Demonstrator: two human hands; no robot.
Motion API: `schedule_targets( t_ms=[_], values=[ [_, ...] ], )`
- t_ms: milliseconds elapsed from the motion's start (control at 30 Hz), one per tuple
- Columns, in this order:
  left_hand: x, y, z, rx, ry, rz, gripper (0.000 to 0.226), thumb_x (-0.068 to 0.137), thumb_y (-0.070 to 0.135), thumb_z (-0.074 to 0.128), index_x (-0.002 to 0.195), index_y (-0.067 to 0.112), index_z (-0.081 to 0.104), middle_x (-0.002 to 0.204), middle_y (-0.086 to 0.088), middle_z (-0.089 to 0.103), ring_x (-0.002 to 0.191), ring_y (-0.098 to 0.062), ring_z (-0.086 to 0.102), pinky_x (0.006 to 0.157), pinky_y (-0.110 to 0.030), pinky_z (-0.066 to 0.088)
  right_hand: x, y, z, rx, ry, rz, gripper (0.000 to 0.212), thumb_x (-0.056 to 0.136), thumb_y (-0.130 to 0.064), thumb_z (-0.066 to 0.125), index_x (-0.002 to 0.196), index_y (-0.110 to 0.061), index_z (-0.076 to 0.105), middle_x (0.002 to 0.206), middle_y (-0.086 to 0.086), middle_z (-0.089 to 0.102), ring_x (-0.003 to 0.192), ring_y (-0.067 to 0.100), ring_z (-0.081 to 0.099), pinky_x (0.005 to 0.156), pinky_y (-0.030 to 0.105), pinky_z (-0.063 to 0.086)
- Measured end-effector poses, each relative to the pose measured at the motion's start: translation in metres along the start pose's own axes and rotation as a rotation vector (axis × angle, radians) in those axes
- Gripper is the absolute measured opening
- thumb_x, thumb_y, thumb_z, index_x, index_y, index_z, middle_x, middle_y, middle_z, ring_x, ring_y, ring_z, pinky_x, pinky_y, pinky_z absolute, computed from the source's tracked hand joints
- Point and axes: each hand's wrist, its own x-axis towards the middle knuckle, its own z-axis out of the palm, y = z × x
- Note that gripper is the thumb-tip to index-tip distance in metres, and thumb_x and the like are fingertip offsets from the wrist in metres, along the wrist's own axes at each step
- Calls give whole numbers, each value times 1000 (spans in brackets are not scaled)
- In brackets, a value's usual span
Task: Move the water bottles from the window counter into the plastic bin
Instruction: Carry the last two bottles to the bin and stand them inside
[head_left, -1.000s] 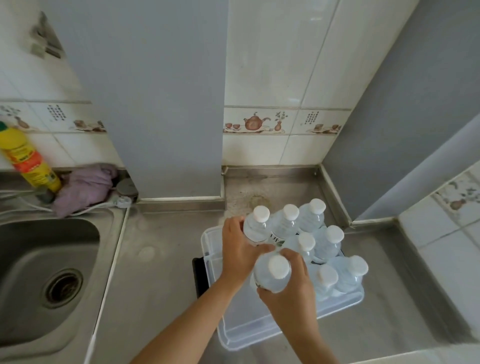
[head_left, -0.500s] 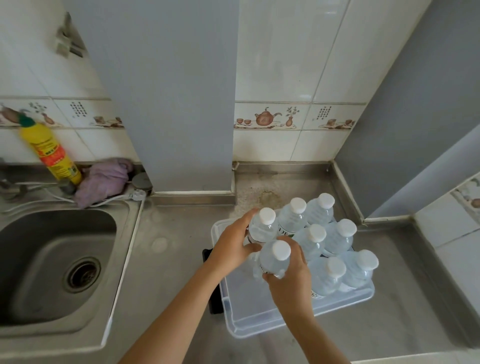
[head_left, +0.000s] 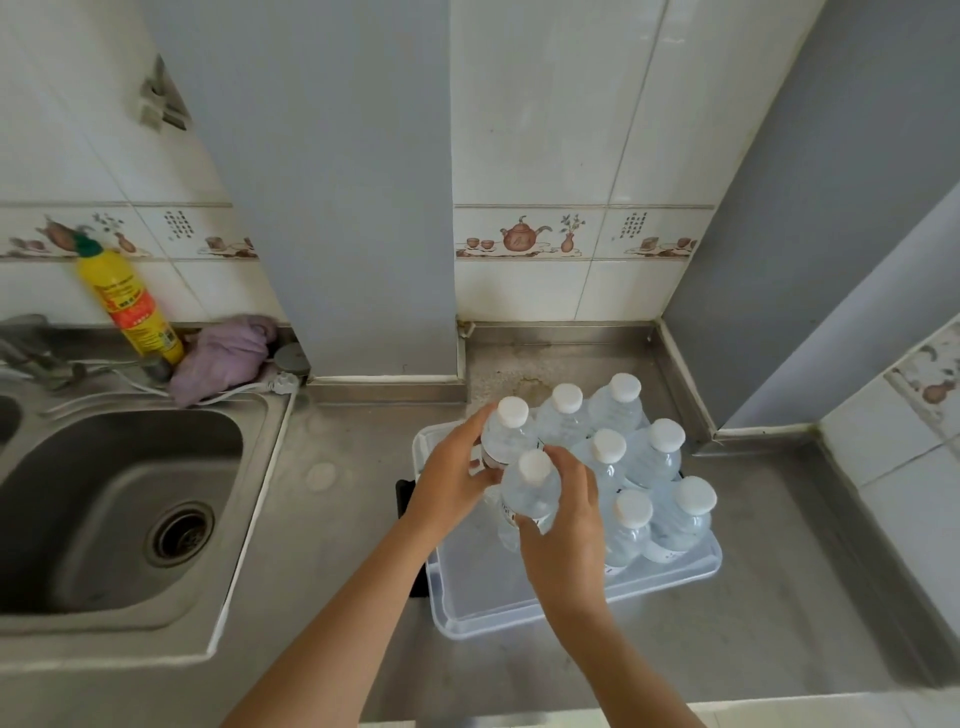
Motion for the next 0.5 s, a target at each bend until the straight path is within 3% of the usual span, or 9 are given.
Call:
schedule_targets(
  t_ms=[100,200,367,433,500],
  values=[
    [-8,6,-2,59,15,-43,75,87,11,72,144,43,36,134,10,57,125,-13,54,97,-26,49,-2,-3,-7,-33,5,-95,71,76,7,70,134,-22,42,137,0,47,125,9,43,94,-4,25],
    [-18,16,5,52,42,-33,71,91,21,68,133,59,26,130,18,54,127,-13,54,104,-36,48,4,-9,-22,-79,-36,-208,69,76,5,71,134,-20,44,138,1,48,127,16,46,98,15,37],
    [-38,15,20,125,120,-83,61,102,24,50,154,37,20,149,6,49,135,-12,47,108,-33,43,8,-16,-60,-282,7,-498,49,74,0,73,119,-15,61,123,4,63,106,22,63,71,28,57],
    [-49,14,23,160,122,-90,58,104,23,44,156,34,20,153,6,43,139,-8,41,107,-25,37,9,-11,-80,-311,82,-585,36,79,-3,69,113,-13,66,116,3,68,106,21,63,78,28,54],
    [-62,13,28,262,164,-66,56,103,20,42,155,30,23,156,7,39,143,-8,34,110,-24,29,13,2,-97,-353,98,-613,28,86,-14,60,114,-14,67,119,3,67,116,22,59,94,34,48]
  ],
)
